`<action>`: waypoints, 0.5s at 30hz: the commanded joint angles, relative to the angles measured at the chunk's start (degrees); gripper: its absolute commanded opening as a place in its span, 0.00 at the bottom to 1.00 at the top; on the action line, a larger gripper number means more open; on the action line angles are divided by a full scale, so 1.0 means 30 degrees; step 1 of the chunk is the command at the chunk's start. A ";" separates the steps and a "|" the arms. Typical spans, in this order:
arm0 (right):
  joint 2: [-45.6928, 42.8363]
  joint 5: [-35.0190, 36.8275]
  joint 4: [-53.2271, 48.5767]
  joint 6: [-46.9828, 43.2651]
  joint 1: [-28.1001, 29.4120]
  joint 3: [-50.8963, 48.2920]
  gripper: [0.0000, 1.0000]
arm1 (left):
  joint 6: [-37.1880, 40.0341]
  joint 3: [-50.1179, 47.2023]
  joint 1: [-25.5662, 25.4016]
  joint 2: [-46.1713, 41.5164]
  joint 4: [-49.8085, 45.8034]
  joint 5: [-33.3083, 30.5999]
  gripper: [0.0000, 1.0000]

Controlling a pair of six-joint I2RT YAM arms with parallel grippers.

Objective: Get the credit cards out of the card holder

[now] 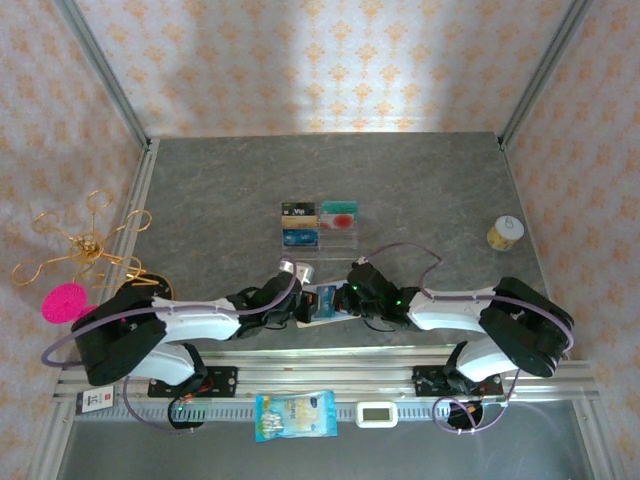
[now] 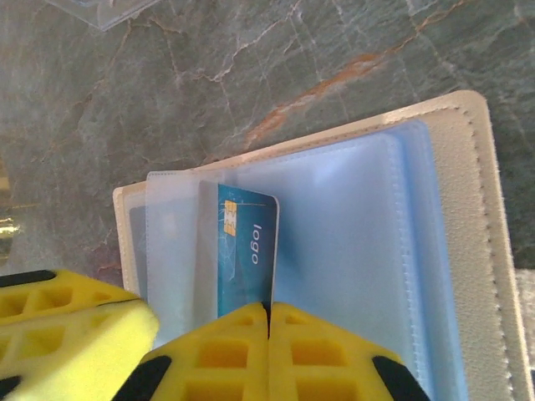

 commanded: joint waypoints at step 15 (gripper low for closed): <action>0.0930 -0.0842 0.1981 -0.0257 -0.0459 -0.0843 0.17 | 0.0339 0.0342 -0.0002 0.2539 -0.0472 -0.0143 0.00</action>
